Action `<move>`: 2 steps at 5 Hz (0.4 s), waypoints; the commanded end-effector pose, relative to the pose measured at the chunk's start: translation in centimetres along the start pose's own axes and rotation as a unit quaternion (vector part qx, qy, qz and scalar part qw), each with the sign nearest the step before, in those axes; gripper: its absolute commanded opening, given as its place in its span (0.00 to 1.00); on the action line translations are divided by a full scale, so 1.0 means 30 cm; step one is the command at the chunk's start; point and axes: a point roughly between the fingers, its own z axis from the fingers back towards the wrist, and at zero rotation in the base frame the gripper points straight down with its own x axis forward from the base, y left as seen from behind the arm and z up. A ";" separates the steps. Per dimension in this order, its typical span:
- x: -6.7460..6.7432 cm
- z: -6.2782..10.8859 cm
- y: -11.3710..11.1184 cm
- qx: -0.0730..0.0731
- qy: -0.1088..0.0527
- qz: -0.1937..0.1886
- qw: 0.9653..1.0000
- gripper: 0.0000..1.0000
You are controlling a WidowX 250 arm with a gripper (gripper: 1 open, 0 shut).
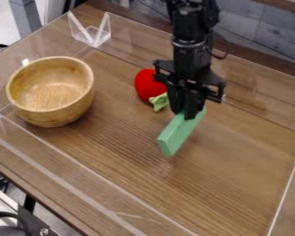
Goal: Remove the green stick from the brown bowl and put it on the table
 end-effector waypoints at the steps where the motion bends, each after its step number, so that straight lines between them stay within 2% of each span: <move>1: 0.039 0.105 -0.008 -0.001 -0.048 0.001 0.999 0.00; 2: 0.034 0.125 -0.022 -0.001 -0.054 0.002 0.999 0.00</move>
